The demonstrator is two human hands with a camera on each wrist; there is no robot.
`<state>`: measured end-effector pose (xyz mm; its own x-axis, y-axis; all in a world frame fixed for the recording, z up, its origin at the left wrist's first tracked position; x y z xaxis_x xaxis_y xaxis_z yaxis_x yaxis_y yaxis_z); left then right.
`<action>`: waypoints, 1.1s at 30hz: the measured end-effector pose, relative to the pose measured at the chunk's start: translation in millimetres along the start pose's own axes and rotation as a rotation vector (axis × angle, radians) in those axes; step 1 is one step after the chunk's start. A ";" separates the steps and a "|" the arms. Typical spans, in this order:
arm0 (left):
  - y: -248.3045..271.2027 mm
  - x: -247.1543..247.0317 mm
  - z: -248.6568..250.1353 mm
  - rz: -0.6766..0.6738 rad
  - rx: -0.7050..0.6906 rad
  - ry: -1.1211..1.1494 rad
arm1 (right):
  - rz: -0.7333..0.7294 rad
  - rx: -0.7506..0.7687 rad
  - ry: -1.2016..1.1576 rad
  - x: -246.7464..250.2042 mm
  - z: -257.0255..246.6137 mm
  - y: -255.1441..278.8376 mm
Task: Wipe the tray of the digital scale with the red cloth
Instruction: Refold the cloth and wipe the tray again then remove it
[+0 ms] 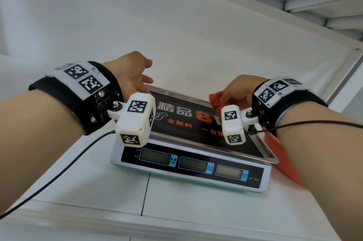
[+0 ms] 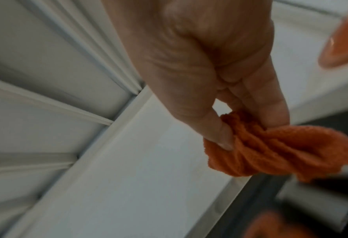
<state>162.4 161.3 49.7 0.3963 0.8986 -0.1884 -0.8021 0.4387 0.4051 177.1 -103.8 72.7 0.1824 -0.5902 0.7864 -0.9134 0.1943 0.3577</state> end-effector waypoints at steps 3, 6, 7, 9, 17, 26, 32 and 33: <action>0.1 0.8 -0.4 -0.015 -0.012 0.018 | 0.104 -0.105 0.237 6.7 13.0 11.6; -1.7 2.9 -1.7 -0.034 -0.030 0.043 | 0.033 -0.074 0.167 -1.0 16.1 13.2; -2.5 4.0 -1.7 -0.038 -0.036 0.047 | 0.027 -0.073 0.175 -5.4 10.7 12.5; -4.1 5.8 -1.5 -0.039 -0.043 0.057 | 0.041 -0.049 0.226 -15.3 -6.6 9.4; -7.1 9.6 -1.6 -0.058 -0.067 0.089 | -0.099 0.125 0.078 -54.3 -62.2 1.4; -9.8 18.5 -2.3 -0.069 -0.100 0.114 | -0.063 0.086 0.194 -52.5 -62.7 0.6; -6.9 16.5 -3.7 -0.076 -0.096 0.122 | -0.130 0.191 0.141 -73.6 -87.7 -4.3; -5.7 16.4 -3.9 -0.074 -0.098 0.123 | -0.146 0.198 0.122 -73.1 -88.6 -3.1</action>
<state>171.7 173.5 40.8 0.4030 0.8557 -0.3247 -0.8149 0.4970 0.2983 198.9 8.1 58.8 0.3491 -0.4997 0.7927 -0.9252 -0.0497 0.3761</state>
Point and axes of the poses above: each hand's wrist, its own y-axis away from the middle knuckle, its own x-axis out of the back of the hand, z = x × y, the point moved 1 cm from there along -y, towards the middle knuckle, and after that the axes turned 14 degrees about -z, right-handed, at the moved point
